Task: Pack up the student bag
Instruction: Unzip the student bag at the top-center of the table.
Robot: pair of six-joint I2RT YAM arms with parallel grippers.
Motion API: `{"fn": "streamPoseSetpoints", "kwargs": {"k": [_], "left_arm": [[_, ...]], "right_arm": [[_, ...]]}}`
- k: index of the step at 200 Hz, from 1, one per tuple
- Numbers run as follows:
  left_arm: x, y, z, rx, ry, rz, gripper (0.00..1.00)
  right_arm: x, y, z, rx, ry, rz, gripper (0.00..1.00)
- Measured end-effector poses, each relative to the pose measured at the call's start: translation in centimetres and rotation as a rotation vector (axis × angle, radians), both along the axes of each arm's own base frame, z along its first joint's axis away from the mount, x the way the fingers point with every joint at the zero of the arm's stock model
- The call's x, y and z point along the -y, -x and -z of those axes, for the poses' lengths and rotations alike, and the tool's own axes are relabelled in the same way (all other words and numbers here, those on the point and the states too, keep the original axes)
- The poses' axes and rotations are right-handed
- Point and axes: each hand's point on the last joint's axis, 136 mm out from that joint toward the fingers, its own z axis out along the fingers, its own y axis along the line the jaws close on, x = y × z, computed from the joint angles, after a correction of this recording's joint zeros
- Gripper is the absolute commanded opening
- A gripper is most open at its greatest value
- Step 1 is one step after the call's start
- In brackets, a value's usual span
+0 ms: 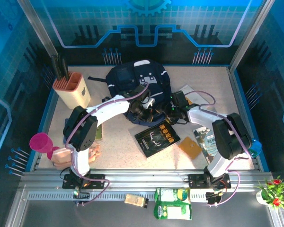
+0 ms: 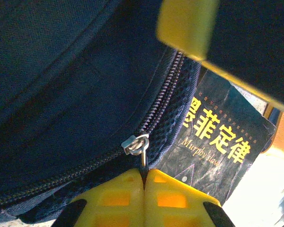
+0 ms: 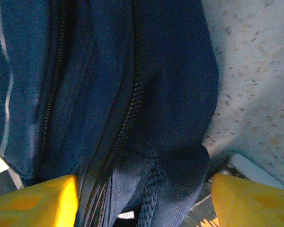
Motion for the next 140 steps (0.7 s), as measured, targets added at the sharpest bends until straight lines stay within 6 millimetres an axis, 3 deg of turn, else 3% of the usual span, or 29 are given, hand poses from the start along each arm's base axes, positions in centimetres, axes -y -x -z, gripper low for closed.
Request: {"fn": "streamPoseSetpoints", "kwargs": {"k": [32, 94, 140], "left_arm": [[0.0, 0.0, 0.0, -0.002, 0.003, 0.001, 0.0], [-0.7, 0.6, 0.3, -0.013, -0.036, 0.027, 0.0], [-3.4, 0.7, 0.0, -0.004, -0.116, 0.046, 0.0]], "right_arm": [[-0.8, -0.1, 1.0, -0.027, 0.0, -0.001, 0.67], [-0.6, -0.3, 1.5, -0.029, 0.033, -0.013, 0.34], [0.3, -0.4, 1.0, 0.001, 0.093, -0.027, 0.24]]}}
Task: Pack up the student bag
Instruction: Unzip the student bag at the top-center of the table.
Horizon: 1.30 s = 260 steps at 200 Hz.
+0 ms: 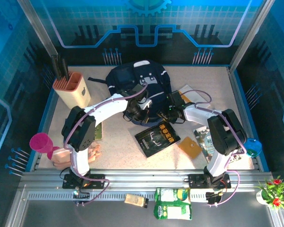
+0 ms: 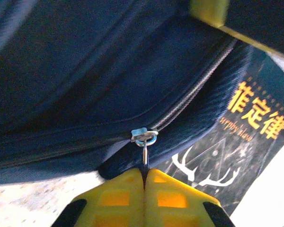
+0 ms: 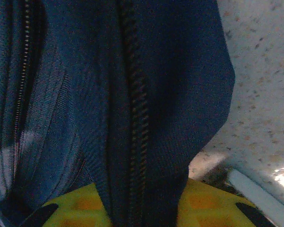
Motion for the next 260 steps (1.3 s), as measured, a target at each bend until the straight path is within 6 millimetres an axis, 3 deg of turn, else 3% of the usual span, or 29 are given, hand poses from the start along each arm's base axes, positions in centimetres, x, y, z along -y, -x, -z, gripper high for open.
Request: {"fn": "streamPoseSetpoints", "kwargs": {"k": [41, 99, 128, 175, 232, 260], "left_arm": [[-3.3, -0.6, -0.8, 0.033, -0.07, -0.025, 0.0], [-7.9, -1.4, 0.9, 0.034, -0.19, -0.092, 0.0], [-10.0, -2.6, 1.3, 0.059, -0.247, -0.13, 0.0], [-13.1, -5.0, 3.6, 0.072, -0.378, -0.189, 0.0], [-16.0, -8.8, 3.5, 0.145, -0.418, -0.285, 0.0], [-16.9, -10.1, 3.2, 0.184, -0.424, -0.341, 0.17]], "right_arm": [[0.7, -0.3, -1.4, 0.045, 0.045, -0.012, 0.22], [1.7, -0.7, -1.8, 0.07, 0.096, -0.018, 0.2], [1.8, -0.8, -2.4, 0.085, 0.105, -0.026, 0.2], [2.3, -1.1, -3.1, 0.103, 0.12, -0.028, 0.2], [2.3, -1.2, -3.4, 0.111, 0.112, -0.039, 0.2], [1.8, -1.2, -3.6, 0.115, 0.088, -0.049, 0.2]]}}
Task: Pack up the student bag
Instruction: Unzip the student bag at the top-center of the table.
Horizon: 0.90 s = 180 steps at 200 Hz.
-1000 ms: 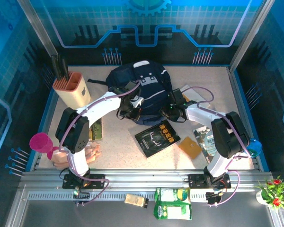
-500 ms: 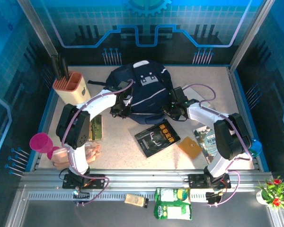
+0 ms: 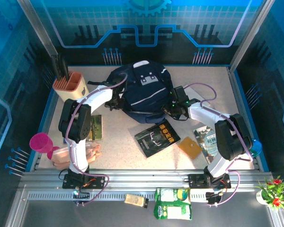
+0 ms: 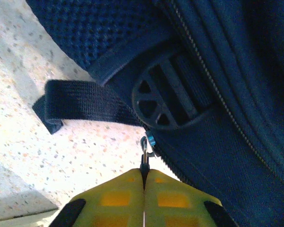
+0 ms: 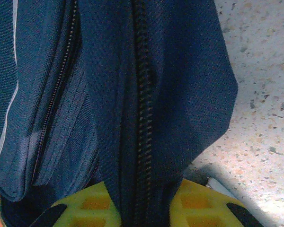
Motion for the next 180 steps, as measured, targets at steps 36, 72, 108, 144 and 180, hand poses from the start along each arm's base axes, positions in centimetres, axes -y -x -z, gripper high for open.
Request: {"fn": "streamPoseSetpoints", "kwargs": {"k": [36, 72, 108, 144, 180], "left_arm": [[-1.4, -1.3, -0.3, 0.06, -0.028, -0.094, 0.39], [-2.2, -0.8, -2.2, 0.123, 0.006, -0.177, 0.56], [-1.2, 0.8, -7.4, 0.237, 0.16, -0.214, 0.61], [0.7, 2.1, -9.7, 0.272, 0.313, -0.192, 0.69], [2.5, 3.2, -8.5, 0.214, 0.39, -0.149, 0.71]], "right_arm": [[-0.8, 0.0, -0.3, 0.006, -0.028, -0.009, 0.2], [-3.5, 0.0, 0.3, -0.004, -0.047, -0.046, 0.2], [-7.6, -1.0, 0.7, 0.0, -0.072, -0.11, 0.3], [-10.2, -0.9, -0.2, 0.036, -0.076, -0.205, 0.61], [-7.8, 0.9, -3.5, 0.138, -0.005, -0.237, 0.73]]}}
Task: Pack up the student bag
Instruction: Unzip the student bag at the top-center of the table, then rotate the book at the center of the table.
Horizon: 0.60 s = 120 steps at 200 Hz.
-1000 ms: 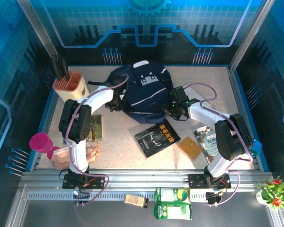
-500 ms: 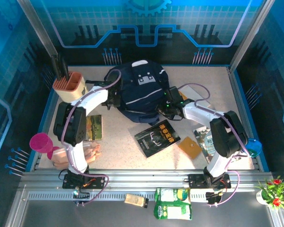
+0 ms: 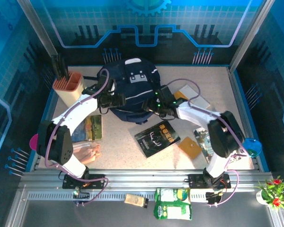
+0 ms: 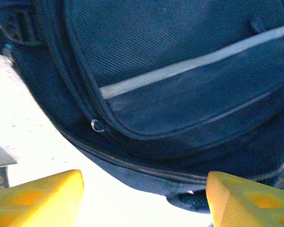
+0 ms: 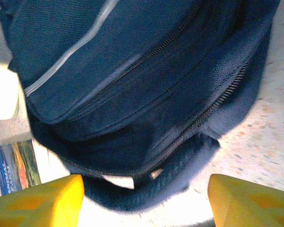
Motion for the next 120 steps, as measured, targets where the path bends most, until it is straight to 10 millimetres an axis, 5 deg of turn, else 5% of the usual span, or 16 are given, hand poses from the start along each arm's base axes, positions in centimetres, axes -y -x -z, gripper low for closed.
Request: {"fn": "streamPoseSetpoints", "kwargs": {"k": [27, 43, 91, 120], "left_arm": [[1.9, 0.4, -0.1, 0.003, 0.041, 0.053, 0.72], [3.2, 0.5, -0.4, 0.015, 0.06, 0.086, 0.74], [6.8, 1.3, -0.6, 0.039, 0.104, 0.18, 0.84], [8.4, 1.5, -0.4, 0.045, 0.116, 0.22, 0.87]], "right_arm": [[3.0, 2.5, -3.5, 0.088, 0.034, 0.017, 0.73], [4.7, 4.3, -3.4, 0.084, 0.062, 0.032, 0.73], [9.0, 11.0, 4.4, -0.153, 0.173, 0.068, 0.71], [10.0, 13.4, 7.2, -0.252, 0.182, 0.088, 0.7]]}}
